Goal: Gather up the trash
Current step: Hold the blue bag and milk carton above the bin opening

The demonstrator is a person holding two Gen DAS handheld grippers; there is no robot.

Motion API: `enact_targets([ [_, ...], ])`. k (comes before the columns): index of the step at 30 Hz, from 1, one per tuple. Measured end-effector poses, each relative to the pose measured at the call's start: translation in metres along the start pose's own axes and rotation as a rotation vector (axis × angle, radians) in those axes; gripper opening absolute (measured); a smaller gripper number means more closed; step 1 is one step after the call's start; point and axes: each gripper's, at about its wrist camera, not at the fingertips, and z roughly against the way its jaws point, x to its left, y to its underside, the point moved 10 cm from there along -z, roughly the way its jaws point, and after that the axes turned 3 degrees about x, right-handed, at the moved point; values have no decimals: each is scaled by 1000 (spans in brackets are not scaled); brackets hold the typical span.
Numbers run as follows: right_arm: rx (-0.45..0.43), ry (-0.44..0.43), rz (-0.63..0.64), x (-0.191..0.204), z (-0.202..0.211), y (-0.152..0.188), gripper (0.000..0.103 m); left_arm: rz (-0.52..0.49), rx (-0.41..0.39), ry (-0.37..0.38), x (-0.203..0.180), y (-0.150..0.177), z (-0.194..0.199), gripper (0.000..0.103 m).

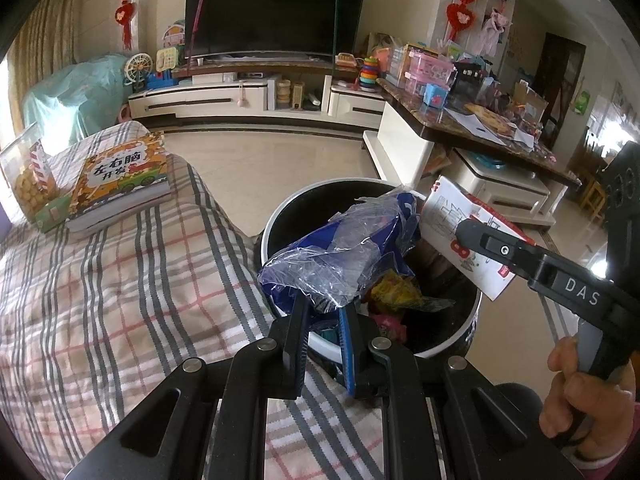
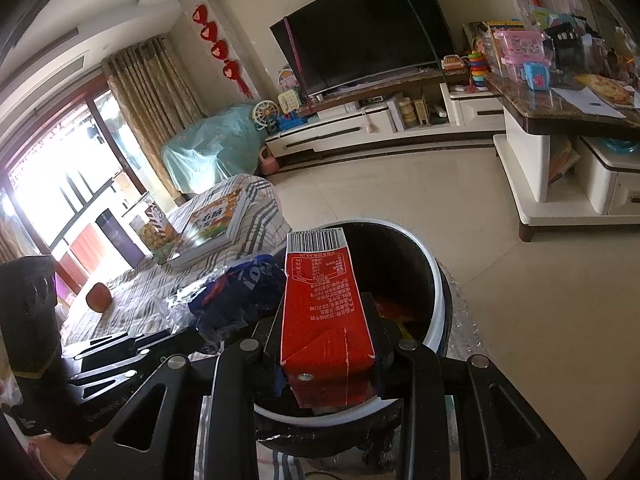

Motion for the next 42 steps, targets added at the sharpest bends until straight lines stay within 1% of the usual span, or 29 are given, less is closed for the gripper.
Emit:
enact_targets([
  [24, 18, 15, -4, -8, -13, -5, 31, 6, 19, -4, -6, -9, -15, 12],
  [42, 21, 21, -2, -12, -16, -6, 31, 6, 22, -2, -8, -11, -20, 12],
])
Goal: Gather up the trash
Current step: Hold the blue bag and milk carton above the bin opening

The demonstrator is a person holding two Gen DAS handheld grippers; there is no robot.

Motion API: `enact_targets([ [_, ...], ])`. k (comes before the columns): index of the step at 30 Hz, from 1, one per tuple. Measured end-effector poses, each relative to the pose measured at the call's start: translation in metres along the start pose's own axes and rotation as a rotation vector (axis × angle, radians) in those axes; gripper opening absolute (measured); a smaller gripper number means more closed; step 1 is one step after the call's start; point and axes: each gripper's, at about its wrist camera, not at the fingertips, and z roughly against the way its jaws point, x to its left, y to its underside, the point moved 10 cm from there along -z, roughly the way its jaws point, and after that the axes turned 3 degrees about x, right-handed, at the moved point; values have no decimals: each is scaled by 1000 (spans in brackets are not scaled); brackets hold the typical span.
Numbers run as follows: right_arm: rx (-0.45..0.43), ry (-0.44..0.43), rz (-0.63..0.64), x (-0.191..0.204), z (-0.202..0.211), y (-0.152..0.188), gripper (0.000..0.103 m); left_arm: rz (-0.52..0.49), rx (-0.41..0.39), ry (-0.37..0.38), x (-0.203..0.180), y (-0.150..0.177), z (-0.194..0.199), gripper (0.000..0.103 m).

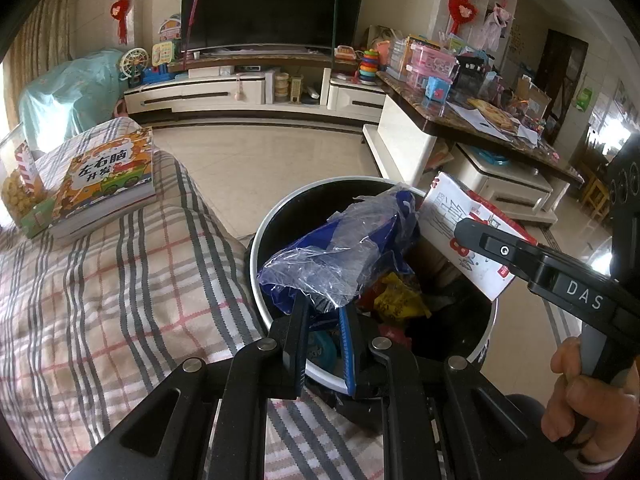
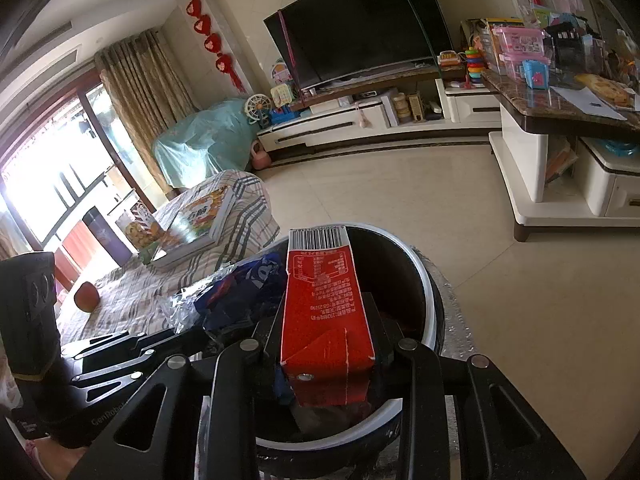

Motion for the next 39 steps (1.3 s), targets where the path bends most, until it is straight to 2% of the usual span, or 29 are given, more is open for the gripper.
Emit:
enact_targets([
  [18, 6, 9, 16, -11, -1, 0, 30, -9, 4, -2, -1, -2, -7, 12],
  [39, 9, 11, 16, -6, -1, -1, 30, -9, 13, -10, 3, -5, -11, 12],
])
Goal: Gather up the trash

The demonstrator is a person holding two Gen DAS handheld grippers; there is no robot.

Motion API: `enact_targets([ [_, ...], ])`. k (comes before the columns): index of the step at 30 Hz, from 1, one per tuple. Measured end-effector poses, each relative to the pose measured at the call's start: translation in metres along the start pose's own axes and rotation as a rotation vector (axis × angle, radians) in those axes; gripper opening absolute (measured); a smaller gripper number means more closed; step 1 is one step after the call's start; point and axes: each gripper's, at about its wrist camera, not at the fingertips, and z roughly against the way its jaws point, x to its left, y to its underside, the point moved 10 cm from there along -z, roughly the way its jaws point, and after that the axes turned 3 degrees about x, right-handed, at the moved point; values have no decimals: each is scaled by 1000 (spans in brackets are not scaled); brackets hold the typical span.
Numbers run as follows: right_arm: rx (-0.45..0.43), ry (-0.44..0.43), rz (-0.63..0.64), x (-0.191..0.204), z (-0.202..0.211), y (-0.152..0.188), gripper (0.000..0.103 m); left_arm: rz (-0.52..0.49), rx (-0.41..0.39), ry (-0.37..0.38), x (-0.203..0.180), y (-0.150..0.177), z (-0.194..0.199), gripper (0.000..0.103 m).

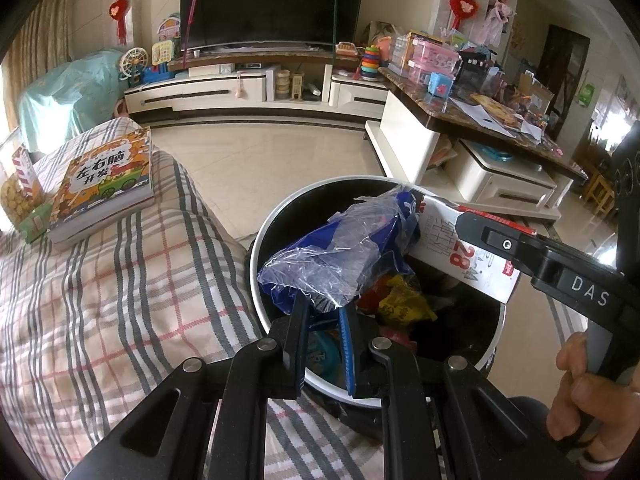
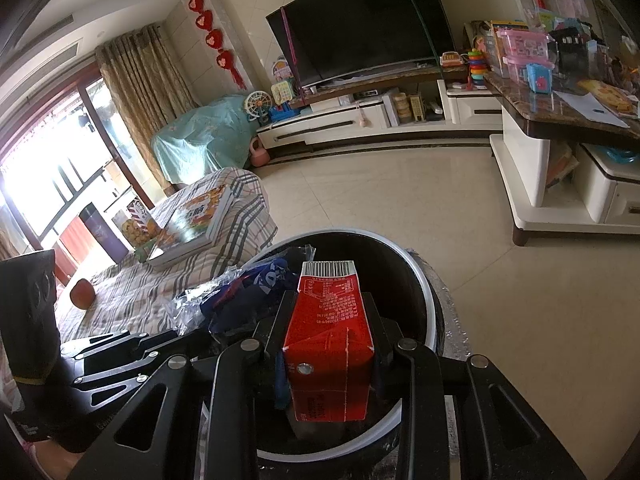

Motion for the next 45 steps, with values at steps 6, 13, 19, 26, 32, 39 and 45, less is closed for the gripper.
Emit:
enact_targets([
  [6, 1, 1, 2, 0, -1, 0, 30, -3, 2, -2, 1, -2, -2, 13],
  [13, 0, -2, -9, -2, -1, -3, 30, -3, 16, -1, 2, -3, -5, 14],
  [19, 0, -4, -15, -1, -3, -8, 30, -3, 17, -1, 3, -6, -6, 17],
  [26, -8, -26, -44, -3, 0, -14, 44, 9, -2, -10, 9, -5, 4, 46],
  [32, -29, -27, -74, -1, 14, -8, 74, 64, -27, -1, 23, 8, 20, 53],
  [39, -64, -30, -103, 7, 41, 1, 90, 149, -84, 2, 43, 38, 56, 65],
  [45, -84, -12, -101, 26, 61, 21, 97, 215, -139, -5, 59, 74, 90, 74],
])
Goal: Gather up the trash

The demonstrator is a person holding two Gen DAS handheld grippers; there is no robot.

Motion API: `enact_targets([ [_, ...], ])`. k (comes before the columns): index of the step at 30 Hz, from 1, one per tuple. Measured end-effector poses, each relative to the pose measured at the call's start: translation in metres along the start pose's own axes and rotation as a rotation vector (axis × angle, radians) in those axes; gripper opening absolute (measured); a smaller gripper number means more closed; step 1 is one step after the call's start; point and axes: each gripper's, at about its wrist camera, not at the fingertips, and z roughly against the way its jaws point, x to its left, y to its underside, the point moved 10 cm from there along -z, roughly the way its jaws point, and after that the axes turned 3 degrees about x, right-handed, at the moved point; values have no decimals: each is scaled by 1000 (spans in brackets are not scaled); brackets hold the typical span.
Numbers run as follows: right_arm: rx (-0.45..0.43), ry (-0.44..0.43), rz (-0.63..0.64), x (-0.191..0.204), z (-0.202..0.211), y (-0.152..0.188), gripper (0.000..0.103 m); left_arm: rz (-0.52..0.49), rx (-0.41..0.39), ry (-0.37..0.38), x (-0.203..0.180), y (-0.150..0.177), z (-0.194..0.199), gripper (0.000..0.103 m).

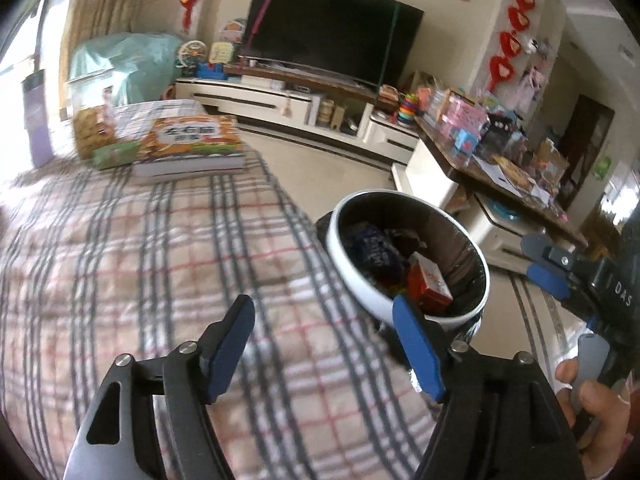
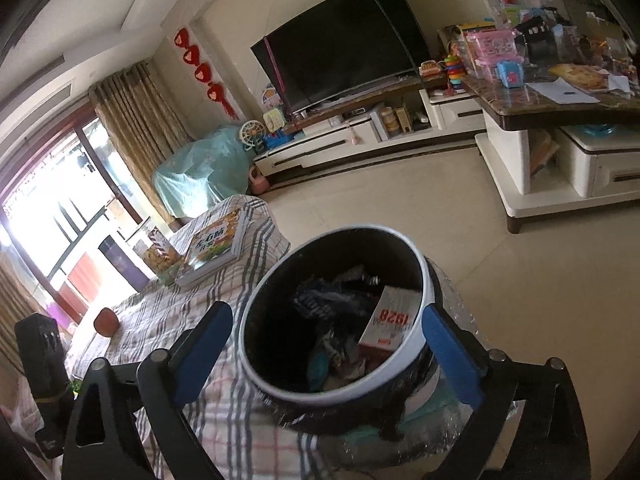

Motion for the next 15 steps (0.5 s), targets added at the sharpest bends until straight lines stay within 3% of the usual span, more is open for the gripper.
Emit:
enact_targets([
  [10, -48, 24, 101, 43, 24, 45, 98, 45, -111, -99, 29, 49, 65, 85],
  [15, -102, 56, 210, 69, 43, 46, 98, 40, -193, -153, 31, 60, 99, 88],
])
